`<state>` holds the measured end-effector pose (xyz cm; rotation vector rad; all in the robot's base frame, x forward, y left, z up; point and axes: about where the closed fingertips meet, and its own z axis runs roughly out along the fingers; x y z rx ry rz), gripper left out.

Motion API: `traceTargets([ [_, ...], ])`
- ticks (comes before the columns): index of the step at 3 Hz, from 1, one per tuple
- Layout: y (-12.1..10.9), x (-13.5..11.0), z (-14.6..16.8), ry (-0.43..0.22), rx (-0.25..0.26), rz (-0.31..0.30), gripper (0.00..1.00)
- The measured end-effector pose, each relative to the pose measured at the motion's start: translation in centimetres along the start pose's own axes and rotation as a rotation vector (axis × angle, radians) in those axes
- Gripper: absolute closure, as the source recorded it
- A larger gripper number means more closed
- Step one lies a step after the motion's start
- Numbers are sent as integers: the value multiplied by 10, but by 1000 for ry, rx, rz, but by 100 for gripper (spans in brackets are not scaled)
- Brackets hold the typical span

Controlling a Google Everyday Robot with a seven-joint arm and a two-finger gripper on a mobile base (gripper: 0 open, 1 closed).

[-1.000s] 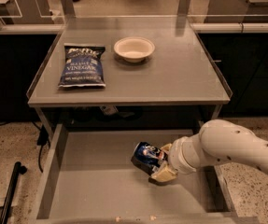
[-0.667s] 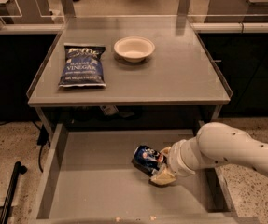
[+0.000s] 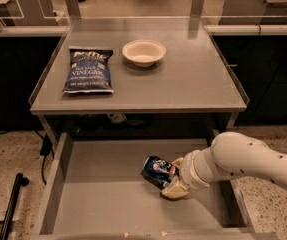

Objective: Place pepsi can into top drawer

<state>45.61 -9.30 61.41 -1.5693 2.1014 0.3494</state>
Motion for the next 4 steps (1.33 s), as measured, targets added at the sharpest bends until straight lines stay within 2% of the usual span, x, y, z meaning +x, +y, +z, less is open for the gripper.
traceTargets([
  [2,0,0,0,0,0,0,16],
  [3,0,0,0,0,0,0,0],
  [4,0,0,0,0,0,0,0],
])
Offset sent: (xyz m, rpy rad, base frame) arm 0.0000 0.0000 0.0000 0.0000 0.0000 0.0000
